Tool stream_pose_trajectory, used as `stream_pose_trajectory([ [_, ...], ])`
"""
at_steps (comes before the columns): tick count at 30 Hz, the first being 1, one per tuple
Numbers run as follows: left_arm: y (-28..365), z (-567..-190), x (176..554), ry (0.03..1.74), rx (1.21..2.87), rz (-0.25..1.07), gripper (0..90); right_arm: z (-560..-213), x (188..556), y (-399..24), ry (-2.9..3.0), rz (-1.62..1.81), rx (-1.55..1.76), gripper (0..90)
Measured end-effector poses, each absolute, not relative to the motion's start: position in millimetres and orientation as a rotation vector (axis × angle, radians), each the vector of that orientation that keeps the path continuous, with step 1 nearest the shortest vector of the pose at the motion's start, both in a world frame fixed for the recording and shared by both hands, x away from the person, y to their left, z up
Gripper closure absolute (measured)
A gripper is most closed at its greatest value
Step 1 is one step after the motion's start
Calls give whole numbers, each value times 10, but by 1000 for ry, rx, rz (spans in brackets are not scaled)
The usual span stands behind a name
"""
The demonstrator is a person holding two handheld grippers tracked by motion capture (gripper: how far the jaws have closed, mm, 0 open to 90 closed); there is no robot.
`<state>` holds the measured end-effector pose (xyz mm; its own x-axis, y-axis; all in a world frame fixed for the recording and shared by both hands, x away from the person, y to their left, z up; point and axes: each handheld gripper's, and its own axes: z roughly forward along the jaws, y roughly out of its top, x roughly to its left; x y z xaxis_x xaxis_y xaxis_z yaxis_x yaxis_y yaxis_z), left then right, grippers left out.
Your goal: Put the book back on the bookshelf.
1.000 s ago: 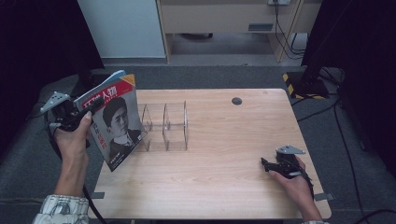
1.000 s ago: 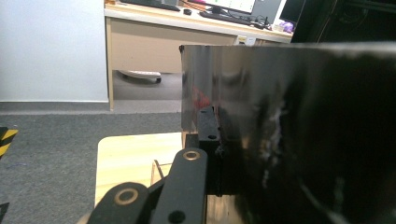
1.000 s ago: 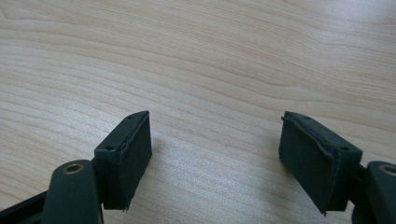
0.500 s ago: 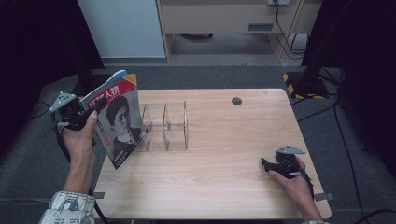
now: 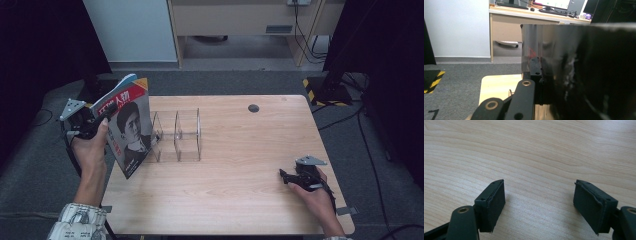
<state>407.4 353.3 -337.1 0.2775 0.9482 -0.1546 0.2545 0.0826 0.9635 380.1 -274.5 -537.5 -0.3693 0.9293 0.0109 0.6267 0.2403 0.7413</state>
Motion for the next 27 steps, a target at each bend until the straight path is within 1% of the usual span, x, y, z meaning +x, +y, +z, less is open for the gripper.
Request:
stream_pose_trajectory([
  [7,3473,-3381,4083,1202,1431,796,864,-5375,3802,-2745,2083,934,1422,257],
  [17,3469,-3412,4090,1183,1402,807,864,-5375,3802,-2745,2084,934,1422,257],
  [27,3485,-3489,4070,1162,1373,784,864,-5375,3802,-2745,2086,934,1418,257],
])
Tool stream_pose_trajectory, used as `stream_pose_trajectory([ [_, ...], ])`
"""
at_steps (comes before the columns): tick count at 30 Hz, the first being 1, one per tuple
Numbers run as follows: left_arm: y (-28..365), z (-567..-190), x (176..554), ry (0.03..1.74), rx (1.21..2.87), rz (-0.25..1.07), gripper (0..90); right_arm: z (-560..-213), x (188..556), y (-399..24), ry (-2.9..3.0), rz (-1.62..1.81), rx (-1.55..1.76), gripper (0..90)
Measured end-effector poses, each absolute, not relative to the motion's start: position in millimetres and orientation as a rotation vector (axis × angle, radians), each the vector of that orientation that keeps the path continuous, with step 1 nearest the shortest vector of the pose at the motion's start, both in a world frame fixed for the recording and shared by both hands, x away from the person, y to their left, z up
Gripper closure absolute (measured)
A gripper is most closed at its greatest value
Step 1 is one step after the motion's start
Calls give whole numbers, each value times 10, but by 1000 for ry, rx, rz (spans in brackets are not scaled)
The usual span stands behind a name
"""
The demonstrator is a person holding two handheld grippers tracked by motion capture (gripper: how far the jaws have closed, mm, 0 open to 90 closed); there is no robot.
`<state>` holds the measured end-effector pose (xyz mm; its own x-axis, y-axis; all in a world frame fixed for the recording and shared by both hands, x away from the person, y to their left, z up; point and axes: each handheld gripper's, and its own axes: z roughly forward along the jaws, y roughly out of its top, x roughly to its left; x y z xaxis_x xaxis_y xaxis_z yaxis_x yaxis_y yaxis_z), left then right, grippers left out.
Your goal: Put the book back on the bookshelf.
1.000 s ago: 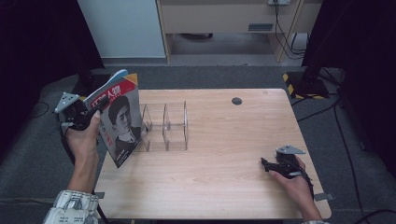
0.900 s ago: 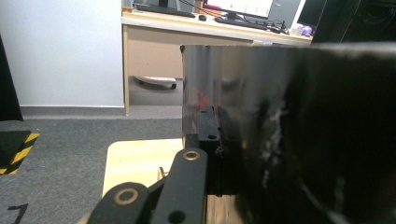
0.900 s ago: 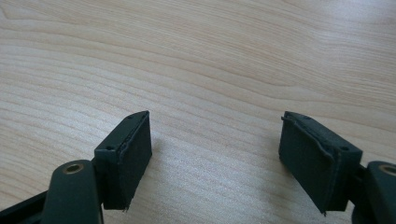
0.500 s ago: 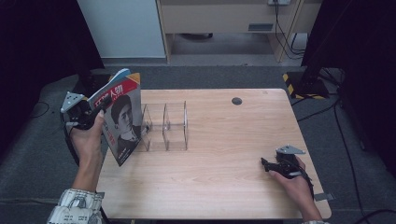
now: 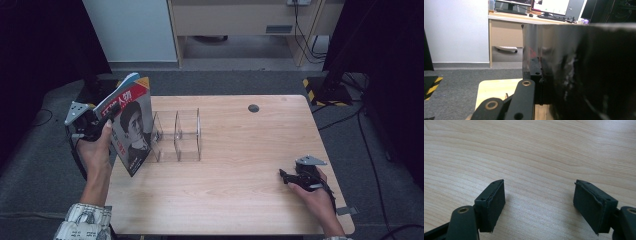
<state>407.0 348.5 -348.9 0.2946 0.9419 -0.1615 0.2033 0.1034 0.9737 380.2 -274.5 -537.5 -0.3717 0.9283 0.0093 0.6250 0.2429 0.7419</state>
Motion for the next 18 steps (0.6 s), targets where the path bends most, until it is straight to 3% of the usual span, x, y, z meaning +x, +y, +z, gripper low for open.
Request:
stream_pose_trajectory([
  [18,3500,-3606,4017,1119,1350,775,864,-5375,3800,-2744,2093,934,1409,258],
])
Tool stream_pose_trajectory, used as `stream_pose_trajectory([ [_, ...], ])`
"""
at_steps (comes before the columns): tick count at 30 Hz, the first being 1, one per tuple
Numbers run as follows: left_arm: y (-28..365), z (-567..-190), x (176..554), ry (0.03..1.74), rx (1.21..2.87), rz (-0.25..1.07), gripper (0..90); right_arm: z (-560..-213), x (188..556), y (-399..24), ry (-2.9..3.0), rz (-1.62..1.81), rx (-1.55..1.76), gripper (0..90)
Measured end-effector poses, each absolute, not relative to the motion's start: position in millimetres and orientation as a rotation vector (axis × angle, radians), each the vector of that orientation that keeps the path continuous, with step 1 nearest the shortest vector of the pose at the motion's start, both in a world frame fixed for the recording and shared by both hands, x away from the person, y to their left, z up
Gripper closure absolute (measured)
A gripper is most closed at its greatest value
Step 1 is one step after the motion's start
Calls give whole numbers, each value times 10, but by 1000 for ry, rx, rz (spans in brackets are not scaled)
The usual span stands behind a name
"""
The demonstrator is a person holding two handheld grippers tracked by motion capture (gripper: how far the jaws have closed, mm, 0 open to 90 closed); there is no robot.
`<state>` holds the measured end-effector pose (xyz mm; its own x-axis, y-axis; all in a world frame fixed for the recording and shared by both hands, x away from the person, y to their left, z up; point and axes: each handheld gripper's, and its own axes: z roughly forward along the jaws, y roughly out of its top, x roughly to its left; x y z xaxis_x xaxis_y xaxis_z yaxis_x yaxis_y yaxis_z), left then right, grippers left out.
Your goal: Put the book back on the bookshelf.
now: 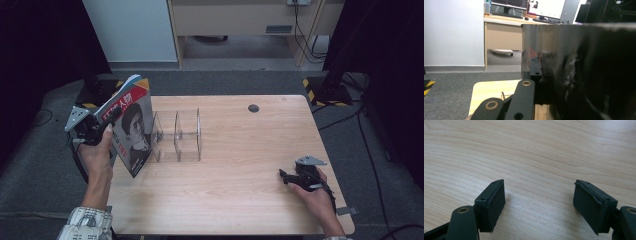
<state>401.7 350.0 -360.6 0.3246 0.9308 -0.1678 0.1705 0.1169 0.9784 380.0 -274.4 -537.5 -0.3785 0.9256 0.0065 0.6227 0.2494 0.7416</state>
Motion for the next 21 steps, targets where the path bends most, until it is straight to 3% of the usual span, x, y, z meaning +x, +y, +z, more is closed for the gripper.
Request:
stream_pose_trajectory([
  [21,3509,-3723,3980,1108,1333,789,864,-5377,3796,-2739,2094,937,1406,258],
])
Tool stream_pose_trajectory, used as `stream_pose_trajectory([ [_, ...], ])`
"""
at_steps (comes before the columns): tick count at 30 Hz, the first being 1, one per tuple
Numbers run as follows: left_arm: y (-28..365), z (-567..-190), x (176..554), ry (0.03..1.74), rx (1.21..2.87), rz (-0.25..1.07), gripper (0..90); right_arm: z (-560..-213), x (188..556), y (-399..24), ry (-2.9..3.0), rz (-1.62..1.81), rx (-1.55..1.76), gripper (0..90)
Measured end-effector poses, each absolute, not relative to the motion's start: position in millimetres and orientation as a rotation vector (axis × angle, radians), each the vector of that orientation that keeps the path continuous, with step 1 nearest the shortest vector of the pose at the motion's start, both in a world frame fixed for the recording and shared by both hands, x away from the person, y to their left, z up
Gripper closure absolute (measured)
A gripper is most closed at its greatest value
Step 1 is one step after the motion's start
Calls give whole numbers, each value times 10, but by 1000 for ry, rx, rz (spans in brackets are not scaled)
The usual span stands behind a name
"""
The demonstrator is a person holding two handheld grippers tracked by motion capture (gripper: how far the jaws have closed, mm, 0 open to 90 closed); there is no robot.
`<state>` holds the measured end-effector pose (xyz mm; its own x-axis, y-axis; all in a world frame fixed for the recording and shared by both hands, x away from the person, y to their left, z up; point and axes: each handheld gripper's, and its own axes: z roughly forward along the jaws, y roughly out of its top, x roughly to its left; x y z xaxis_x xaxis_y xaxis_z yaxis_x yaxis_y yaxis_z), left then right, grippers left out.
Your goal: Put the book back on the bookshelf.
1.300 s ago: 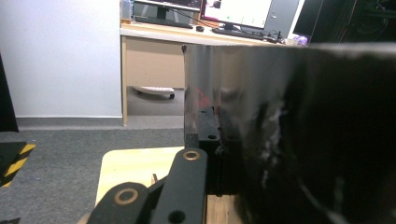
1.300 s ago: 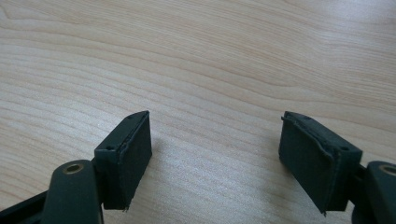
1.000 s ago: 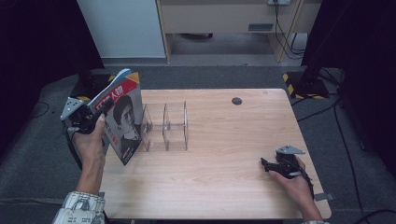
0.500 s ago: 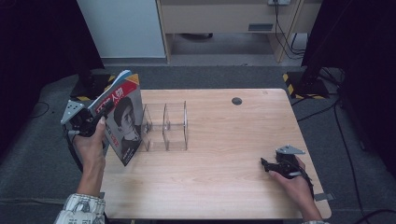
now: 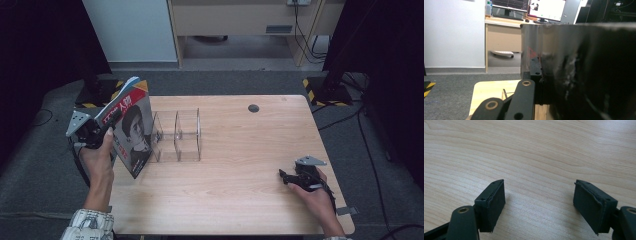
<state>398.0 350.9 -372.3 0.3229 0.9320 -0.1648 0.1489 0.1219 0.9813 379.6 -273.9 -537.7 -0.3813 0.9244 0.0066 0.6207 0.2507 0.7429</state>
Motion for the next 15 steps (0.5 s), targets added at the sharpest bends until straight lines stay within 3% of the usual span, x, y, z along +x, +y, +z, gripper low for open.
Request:
stream_pose_trajectory([
  [15,3494,-3788,3945,1098,1304,803,864,-5377,3794,-2734,2091,938,1409,257],
])
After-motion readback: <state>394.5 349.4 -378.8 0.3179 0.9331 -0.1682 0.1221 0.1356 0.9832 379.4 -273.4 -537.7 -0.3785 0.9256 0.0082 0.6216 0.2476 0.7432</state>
